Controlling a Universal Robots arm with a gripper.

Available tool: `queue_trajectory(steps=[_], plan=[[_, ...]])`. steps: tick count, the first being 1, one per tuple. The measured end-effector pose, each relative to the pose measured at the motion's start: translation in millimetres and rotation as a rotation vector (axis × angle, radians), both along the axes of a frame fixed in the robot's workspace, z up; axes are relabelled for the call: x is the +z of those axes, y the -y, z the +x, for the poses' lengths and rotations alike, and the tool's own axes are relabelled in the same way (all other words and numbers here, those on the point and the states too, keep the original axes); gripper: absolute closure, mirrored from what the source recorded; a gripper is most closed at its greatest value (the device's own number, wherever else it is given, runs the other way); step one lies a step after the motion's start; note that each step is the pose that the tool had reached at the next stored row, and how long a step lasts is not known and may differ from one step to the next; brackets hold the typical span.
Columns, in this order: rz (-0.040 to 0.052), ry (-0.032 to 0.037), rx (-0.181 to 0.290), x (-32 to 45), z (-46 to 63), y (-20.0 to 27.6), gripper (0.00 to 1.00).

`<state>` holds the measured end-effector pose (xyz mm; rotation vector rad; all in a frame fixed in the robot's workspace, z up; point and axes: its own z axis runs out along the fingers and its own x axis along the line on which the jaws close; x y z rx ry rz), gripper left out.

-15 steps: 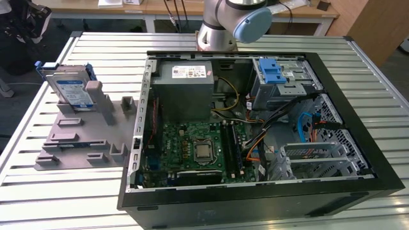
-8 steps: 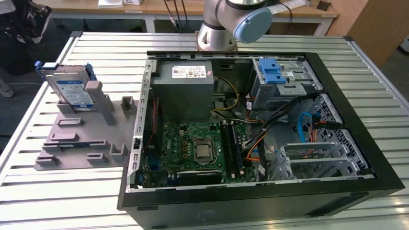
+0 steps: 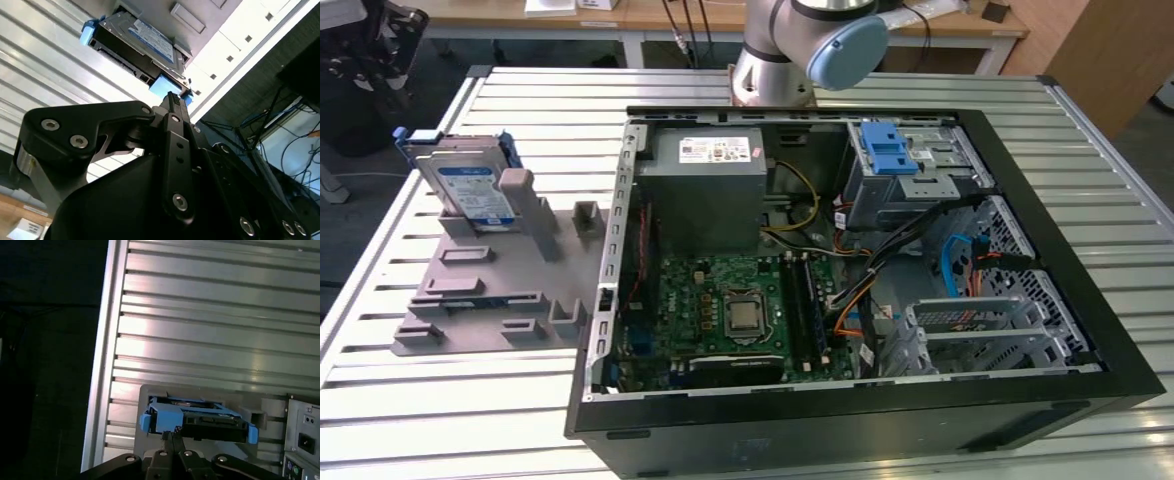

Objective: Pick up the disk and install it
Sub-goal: 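Pick up the disk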

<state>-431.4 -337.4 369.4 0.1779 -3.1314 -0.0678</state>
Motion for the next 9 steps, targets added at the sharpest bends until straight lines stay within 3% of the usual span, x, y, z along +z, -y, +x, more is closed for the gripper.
queue_trajectory(steps=[9], plan=[[-0.0001,-0.0002,0.120,0.1,-0.2,0.0,0.89]])
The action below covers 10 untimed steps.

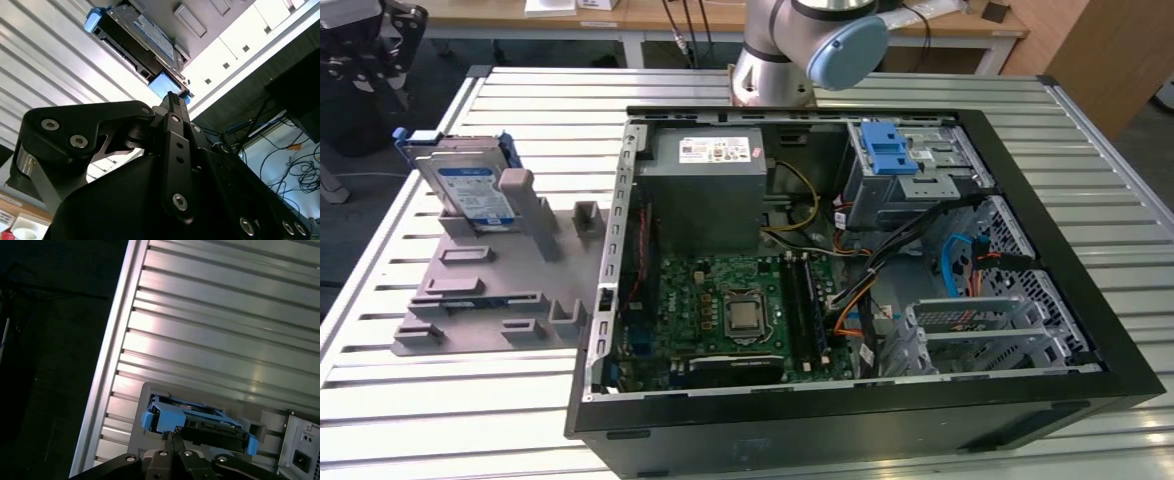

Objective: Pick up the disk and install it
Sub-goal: 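Pick up the disk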

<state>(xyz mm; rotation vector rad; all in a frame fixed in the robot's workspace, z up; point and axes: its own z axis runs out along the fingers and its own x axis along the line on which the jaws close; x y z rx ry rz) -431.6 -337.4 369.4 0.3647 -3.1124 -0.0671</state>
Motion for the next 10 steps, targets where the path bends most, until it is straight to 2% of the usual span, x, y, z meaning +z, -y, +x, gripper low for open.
queue_trajectory(steps=[10], plan=[[0.0001,0.0002,0.090,-0.1,-0.4,0.0,0.89]])
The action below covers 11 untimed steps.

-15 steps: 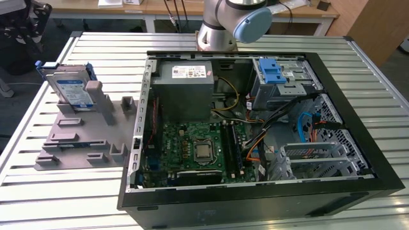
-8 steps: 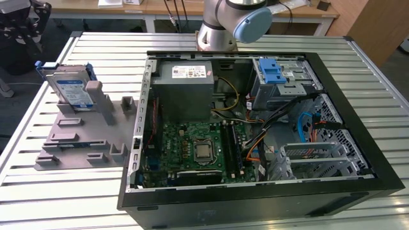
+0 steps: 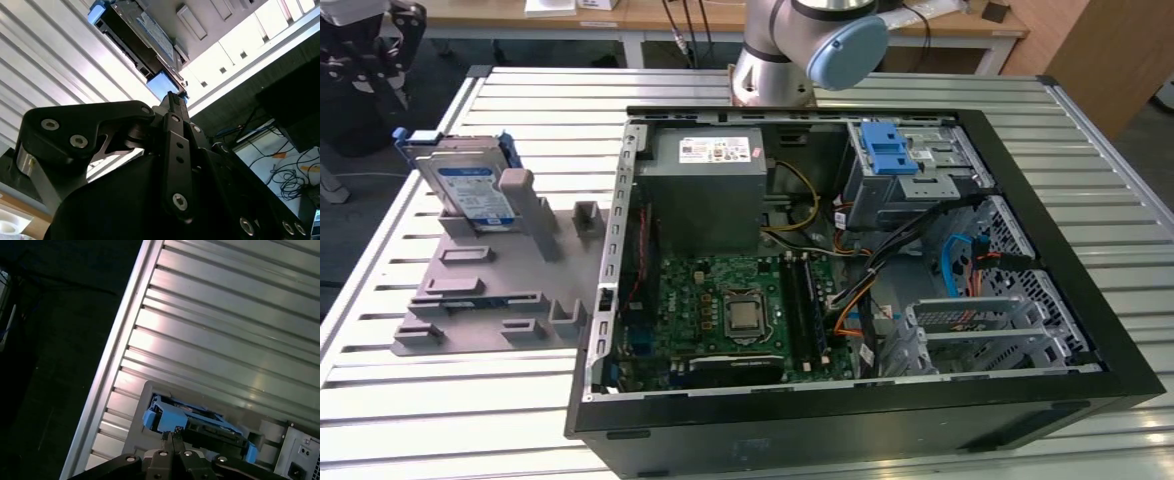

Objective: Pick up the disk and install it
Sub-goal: 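Pick up the disk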

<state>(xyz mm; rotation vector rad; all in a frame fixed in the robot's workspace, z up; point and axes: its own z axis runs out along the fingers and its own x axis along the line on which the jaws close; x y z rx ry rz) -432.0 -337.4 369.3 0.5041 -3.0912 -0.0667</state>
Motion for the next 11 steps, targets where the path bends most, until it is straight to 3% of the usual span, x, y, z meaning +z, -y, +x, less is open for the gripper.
queue_trajectory(steps=[11], plan=[[-0.0001,-0.0001,0.082,0.1,-0.1,0.0,0.89]])
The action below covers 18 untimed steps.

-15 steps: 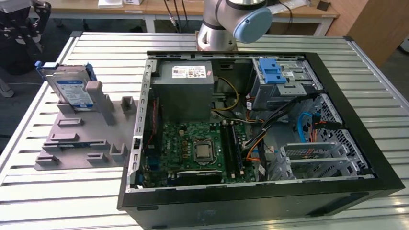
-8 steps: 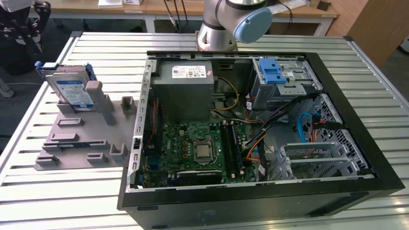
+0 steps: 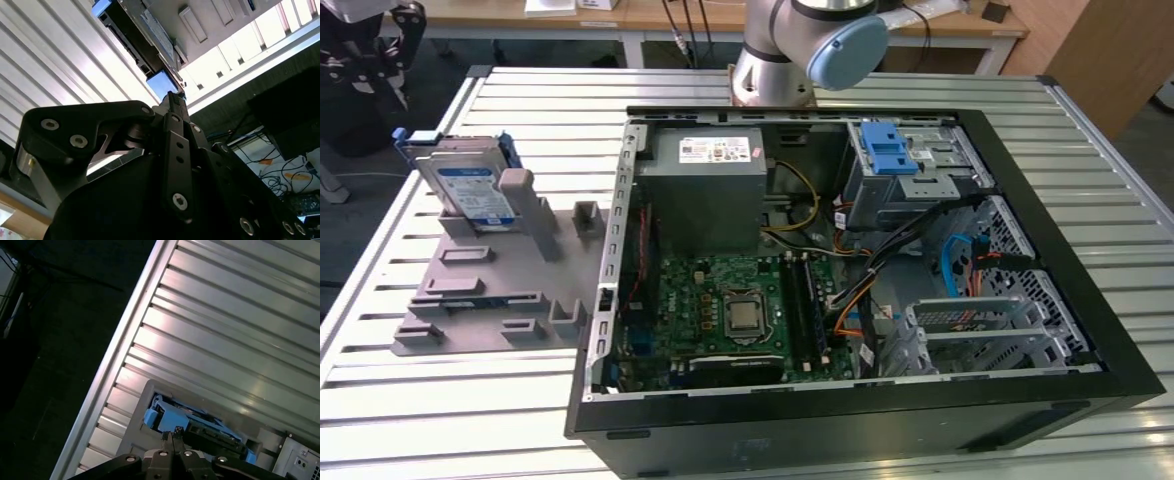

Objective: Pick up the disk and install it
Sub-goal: 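Pick up the disk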

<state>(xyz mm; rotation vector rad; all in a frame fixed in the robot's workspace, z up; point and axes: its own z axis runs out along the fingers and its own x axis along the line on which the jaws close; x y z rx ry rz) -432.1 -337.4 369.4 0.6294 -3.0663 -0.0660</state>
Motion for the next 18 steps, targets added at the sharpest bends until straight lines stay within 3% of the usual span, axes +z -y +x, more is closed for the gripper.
queue_trajectory(steps=[18], plan=[[0.0000,0.0003,0.120,0.0,0.0,0.0,0.89]])
